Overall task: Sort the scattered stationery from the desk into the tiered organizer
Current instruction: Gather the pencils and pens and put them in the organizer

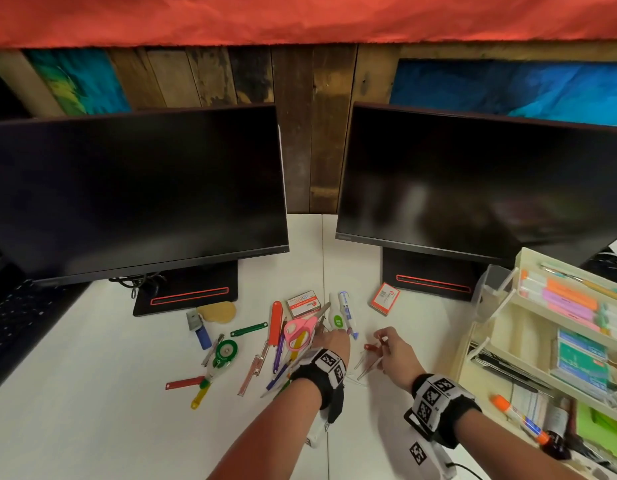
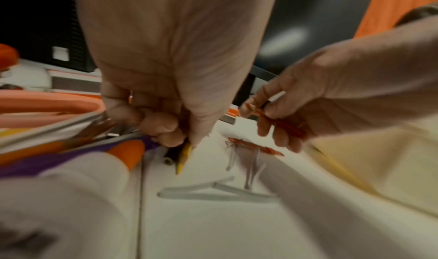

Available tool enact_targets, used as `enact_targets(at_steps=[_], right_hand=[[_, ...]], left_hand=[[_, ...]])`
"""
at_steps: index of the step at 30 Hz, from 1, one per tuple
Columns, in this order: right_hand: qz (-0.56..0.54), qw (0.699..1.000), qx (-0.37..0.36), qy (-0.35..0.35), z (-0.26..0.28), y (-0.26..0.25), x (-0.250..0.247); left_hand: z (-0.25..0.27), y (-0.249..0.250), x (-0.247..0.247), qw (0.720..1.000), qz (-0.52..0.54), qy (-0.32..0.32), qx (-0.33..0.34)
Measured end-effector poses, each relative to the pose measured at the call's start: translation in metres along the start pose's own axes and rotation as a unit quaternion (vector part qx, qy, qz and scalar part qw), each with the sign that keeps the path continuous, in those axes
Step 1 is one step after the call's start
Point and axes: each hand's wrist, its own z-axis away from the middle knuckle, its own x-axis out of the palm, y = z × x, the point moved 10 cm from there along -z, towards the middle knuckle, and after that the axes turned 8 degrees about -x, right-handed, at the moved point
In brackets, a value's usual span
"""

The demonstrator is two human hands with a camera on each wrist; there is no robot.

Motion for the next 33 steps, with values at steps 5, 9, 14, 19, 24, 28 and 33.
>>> enact_targets(at_steps=[5,9,14,19,24,28,33], right_hand=[[0.012,1.0,0.017,0.0,0.005,-0.003,0.003],[0.068,0.996,0.021,-0.055,0.004,-0.012,0.027],[0.062,0.994,-0.015,-0.091,0.005,-0.047,0.077],[0.142,0.977,-0.102,-0.126,0.002,-0.075,0.107],[0.149,0.968,-0.119,-0.164,0.008,-0.069,0.109],[0.131,0.977,-0.116,-0.121,0.008,-0.056,0.084],[0.221,0.939,-0.224,-0.137,0.023,-0.082,0.1]], left_hand=[[0.012,-0.045,-0.036,0.973,0.229,0.022,-0.005],[0.023,-0.113,-0.035,0.891,0.451,-0.009,-0.046],[0.036,-0.173,0.008,0.679,0.721,-0.066,-0.122],[0.058,-0.182,0.039,0.57,0.794,-0.106,-0.183],[0.07,-0.181,0.06,0.548,0.801,-0.125,-0.204],[0.074,-0.178,0.07,0.553,0.795,-0.123,-0.217],[0.072,-0.166,0.072,0.629,0.74,-0.148,-0.187]])
